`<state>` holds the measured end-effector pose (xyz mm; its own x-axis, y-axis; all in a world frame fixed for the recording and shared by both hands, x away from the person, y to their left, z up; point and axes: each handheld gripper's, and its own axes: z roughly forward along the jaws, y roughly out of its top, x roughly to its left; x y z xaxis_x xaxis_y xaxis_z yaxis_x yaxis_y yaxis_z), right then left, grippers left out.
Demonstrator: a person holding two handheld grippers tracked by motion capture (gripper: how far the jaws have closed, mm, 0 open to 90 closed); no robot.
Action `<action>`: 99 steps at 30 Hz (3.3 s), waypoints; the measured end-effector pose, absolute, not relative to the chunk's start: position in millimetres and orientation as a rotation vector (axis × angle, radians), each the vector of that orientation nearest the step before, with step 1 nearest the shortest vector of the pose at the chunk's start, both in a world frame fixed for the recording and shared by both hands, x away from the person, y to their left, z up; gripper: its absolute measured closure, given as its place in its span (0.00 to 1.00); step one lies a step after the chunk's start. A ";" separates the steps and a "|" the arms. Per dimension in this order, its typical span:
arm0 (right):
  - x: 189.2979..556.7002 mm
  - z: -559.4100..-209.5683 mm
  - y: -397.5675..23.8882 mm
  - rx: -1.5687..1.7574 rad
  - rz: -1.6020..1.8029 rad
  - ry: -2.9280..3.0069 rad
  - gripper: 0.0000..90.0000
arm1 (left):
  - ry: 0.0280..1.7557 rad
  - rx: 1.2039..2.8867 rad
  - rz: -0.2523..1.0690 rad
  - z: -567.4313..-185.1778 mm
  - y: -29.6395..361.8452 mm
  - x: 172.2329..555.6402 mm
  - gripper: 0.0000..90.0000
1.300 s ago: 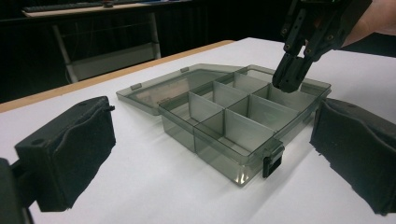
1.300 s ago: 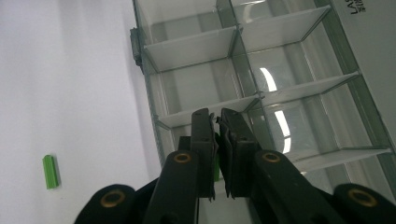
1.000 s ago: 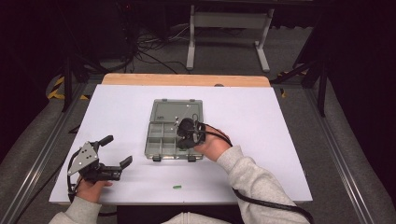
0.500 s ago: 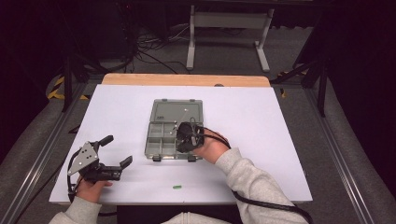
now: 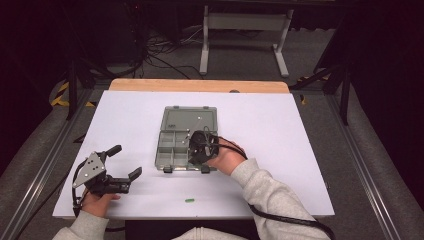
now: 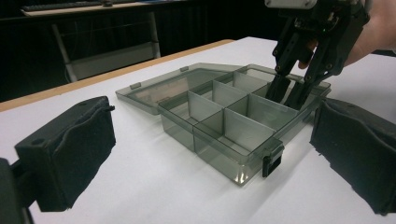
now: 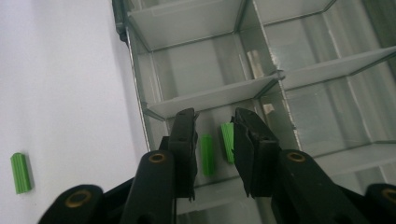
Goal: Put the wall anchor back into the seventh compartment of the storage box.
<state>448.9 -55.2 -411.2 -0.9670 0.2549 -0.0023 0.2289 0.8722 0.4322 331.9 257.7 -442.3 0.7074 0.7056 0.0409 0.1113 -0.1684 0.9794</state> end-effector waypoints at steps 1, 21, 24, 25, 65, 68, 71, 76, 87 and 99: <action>449.0 -409.6 -56.0 0.386 0.685 2.977 0.75 | 0.663 1.683 0.600 -442.3 257.7 331.9 0.00; 408.7 -374.0 -56.3 0.299 0.820 2.933 0.31 | 0.666 1.691 0.603 -442.2 257.6 332.0 0.00; 405.3 -372.9 -56.7 0.283 0.824 2.937 0.30 | 0.666 1.684 0.601 -442.3 257.5 331.9 0.00; 401.9 -372.2 -56.9 0.277 0.838 2.940 0.29 | 0.667 1.684 0.602 -442.2 257.6 331.9 0.00; 355.1 -405.5 -46.0 0.161 0.744 3.082 0.29 | 0.662 1.695 0.601 -441.7 257.8 331.7 0.00; 352.8 -407.9 -45.2 0.171 0.722 3.094 0.29 | 0.662 1.695 0.600 -441.7 257.8 331.7 0.00; 351.2 -411.8 -44.6 0.160 0.712 3.103 0.29 | 0.662 1.695 0.601 -441.7 257.8 331.7 0.00; 348.8 -416.3 -44.5 0.148 0.687 3.123 0.29 | 0.664 1.692 0.601 -441.8 257.4 331.6 0.00; 344.6 -425.4 -41.3 0.126 0.644 3.158 0.29 | 0.664 1.693 0.601 -441.9 257.3 331.7 0.00; 342.8 -428.7 -38.1 0.059 0.591 3.158 0.48 | 0.664 1.691 0.600 -442.1 256.8 331.6 0.00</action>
<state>342.8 -38.1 -428.7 -0.9968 0.0230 0.0768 0.0492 0.9317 0.3599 331.6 256.8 -442.1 0.7075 0.7053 0.0435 0.1146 -0.1753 0.9778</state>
